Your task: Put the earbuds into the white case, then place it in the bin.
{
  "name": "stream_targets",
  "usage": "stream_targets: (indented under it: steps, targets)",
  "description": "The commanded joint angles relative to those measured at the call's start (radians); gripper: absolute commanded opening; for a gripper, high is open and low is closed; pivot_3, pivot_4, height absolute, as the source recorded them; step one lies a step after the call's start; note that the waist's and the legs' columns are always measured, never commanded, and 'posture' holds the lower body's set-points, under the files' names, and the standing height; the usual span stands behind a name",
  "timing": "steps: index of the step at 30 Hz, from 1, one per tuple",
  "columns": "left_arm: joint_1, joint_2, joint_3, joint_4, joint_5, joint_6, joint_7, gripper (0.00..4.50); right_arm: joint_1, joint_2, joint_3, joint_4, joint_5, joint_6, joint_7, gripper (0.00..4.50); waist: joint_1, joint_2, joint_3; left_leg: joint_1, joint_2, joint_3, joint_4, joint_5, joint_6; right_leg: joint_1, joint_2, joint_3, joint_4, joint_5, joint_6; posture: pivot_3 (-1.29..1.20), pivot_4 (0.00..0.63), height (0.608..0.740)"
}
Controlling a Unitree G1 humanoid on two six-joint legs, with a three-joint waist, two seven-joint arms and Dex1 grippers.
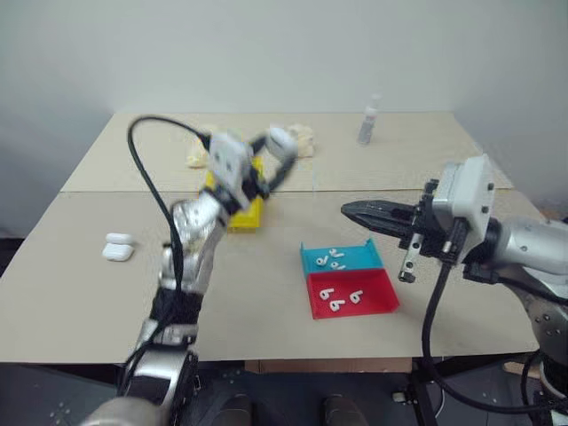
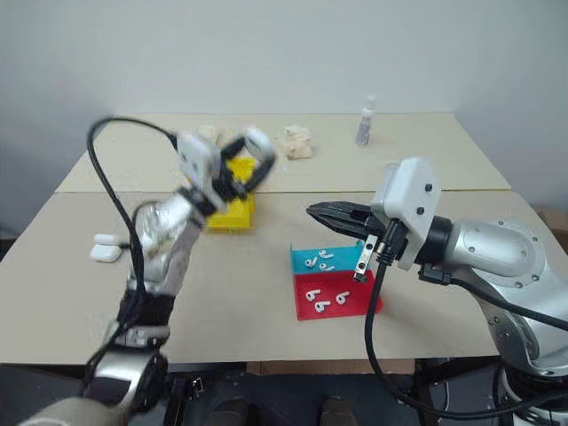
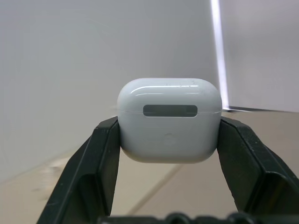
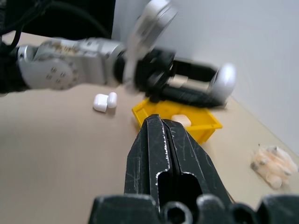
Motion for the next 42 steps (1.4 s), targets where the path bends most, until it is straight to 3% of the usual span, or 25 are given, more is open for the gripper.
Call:
stream_targets:
  steps: [1, 8, 13, 15, 19, 21, 24, 31, 38, 42]
  targets:
    - [-0.023, 0.012, 0.015, 0.103, 0.085, -0.005, 0.13, 2.78, 0.011, -0.002, -0.018, -0.009, -0.003, -0.01, -0.023, 0.01, -0.004, 0.0, 0.0, 0.001, 0.0, 0.0, -0.001, 0.0, 0.001, 0.0, 0.0, 0.0, 0.0, 0.0, 0.0, 0.0, 0.15, 0.74]
    - [-0.105, 0.009, -0.042, 0.4, 0.214, -0.051, 0.27, 2.78, 0.012, -0.002, 0.018, 0.01, -0.022, -0.011, -0.037, 0.01, -0.001, 0.0, 0.0, 0.0, 0.0, 0.003, -0.001, 0.001, -0.002, -0.001, 0.0, -0.001, 0.001, 0.0, 0.0, 0.0, 0.15, 0.74]
    - [-0.136, -0.011, -0.04, 0.5, 0.212, -0.094, 0.278, 4.44, 0.02, -0.009, 0.015, 0.005, -0.026, -0.002, -0.044, 0.0, 0.001, 0.0, 0.0, -0.002, 0.0, 0.004, -0.001, 0.001, -0.002, -0.002, 0.0, -0.001, 0.0, 0.0, 0.0, 0.0, 0.15, 0.74]
    - [-0.137, -0.018, -0.032, 0.484, 0.197, -0.098, 0.27, 4.48, 0.028, -0.014, 0.008, 0.0, -0.025, 0.001, -0.044, 0.0, 0.001, 0.0, 0.0, -0.002, -0.001, 0.004, -0.001, 0.001, -0.002, -0.002, -0.001, -0.001, -0.001, 0.0, 0.0, 0.0, 0.15, 0.74]
    - [-0.091, -0.004, -0.028, 0.385, 0.157, -0.136, 0.181, 4.48, 0.051, -0.031, -0.004, -0.006, -0.03, -0.002, -0.036, 0.0, 0.002, 0.0, 0.0, -0.002, -0.001, 0.004, -0.001, 0.002, -0.003, -0.002, -0.001, -0.001, 0.001, 0.0, 0.0, 0.0, 0.15, 0.74]
    - [-0.035, 0.016, -0.009, 0.264, 0.068, -0.106, 0.045, 4.48, 0.08, -0.055, -0.022, -0.004, -0.036, -0.012, -0.014, 0.0, 0.0, 0.0, 0.0, -0.002, -0.001, 0.004, -0.001, 0.002, -0.003, -0.002, -0.001, -0.001, 0.001, 0.0, 0.0, 0.0, 0.15, 0.74]
    - [0.094, 0.101, 0.002, 0.045, -0.096, -0.063, -0.226, 4.48, 0.167, -0.118, -0.085, 0.013, -0.05, -0.045, 0.071, 0.0, -0.007, 0.0, 0.0, -0.001, 0.0, 0.004, -0.002, 0.002, -0.003, -0.002, -0.001, -0.001, 0.0, 0.0, 0.0, 0.0, 0.15, 0.74]
    - [0.313, 0.345, 0.012, -0.246, -0.242, 0.063, -0.527, 4.48, 0.366, -0.246, -0.207, 0.111, -0.143, -0.2, 0.305, 0.0, -0.012, 0.0, 0.0, 0.003, 0.001, 0.004, -0.001, 0.002, -0.003, 0.002, 0.0, 0.0, 0.001, 0.0, 0.0, 0.0, 0.15, 0.74]
    - [0.465, 0.555, 0.077, -0.382, -0.327, 0.106, -0.715, 4.48, 0.442, -0.284, -0.288, 0.259, -0.219, -0.357, 0.45, 0.0, -0.012, 0.0, 0.0, 0.002, 0.001, 0.004, -0.002, 0.001, -0.002, 0.001, 0.0, 0.0, 0.0, 0.0, 0.0, 0.0, 0.15, 0.74]
    - [0.505, 0.582, 0.103, -0.412, -0.359, 0.117, -0.726, 4.48, 0.432, -0.284, -0.259, 0.292, -0.241, -0.38, 0.452, 0.0, -0.011, 0.0, 0.0, 0.003, 0.002, 0.004, -0.002, 0.001, -0.002, 0.001, 0.0, 0.0, 0.0, 0.0, 0.0, 0.0, 0.15, 0.74]
